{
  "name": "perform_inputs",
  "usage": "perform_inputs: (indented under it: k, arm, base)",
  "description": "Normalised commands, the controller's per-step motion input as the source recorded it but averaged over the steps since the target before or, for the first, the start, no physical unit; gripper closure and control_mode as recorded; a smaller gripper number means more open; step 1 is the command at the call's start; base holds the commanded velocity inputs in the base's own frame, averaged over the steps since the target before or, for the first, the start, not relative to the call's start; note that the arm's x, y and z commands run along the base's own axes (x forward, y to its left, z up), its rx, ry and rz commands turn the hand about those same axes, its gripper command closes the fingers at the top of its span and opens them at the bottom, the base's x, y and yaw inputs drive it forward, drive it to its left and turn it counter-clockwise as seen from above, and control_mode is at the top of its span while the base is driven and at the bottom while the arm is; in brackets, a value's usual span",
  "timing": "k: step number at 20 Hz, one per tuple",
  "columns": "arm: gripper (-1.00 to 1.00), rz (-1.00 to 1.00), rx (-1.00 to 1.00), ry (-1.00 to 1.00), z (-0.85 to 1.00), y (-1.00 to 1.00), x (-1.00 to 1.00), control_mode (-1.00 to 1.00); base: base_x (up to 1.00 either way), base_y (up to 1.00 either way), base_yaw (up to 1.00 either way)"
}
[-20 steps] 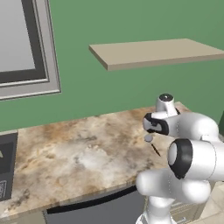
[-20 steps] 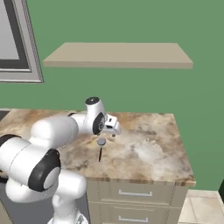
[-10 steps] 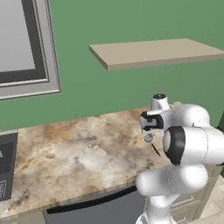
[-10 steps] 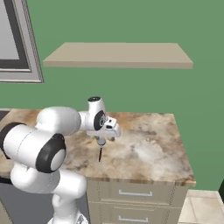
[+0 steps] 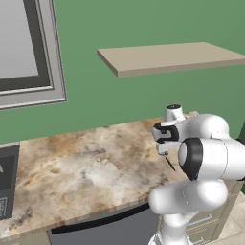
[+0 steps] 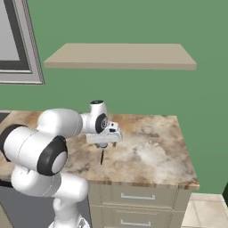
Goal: Organize the utensils by type. Pick up the wooden spoons from the counter and place them in the open cabinet. Then pick up the metallic utensils from the counter and place them in the open drawer.
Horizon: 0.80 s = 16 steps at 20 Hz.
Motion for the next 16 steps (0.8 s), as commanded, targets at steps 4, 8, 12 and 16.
perform_inputs:
  k: [4, 8, 12, 16]
  arm:
    - [-1.00, 0.30, 0.02, 0.00, -0.17, 0.01, -0.36, -1.00]
    - [-1.00, 0.19, 0.06, 0.01, -0.12, 0.24, -0.13, -1.00]
    - [-1.00, 0.16, 0.02, 0.04, -0.22, 0.33, 0.01, -1.00]
    - [-1.00, 0.19, 0.00, 0.06, -0.31, 0.06, 0.05, -1.00]
  base:
    - [0.00, 0.00, 0.00]
    - [0.00, 0.00, 0.00]
    - [0.00, 0.00, 0.00]
    - [0.00, 0.00, 0.00]
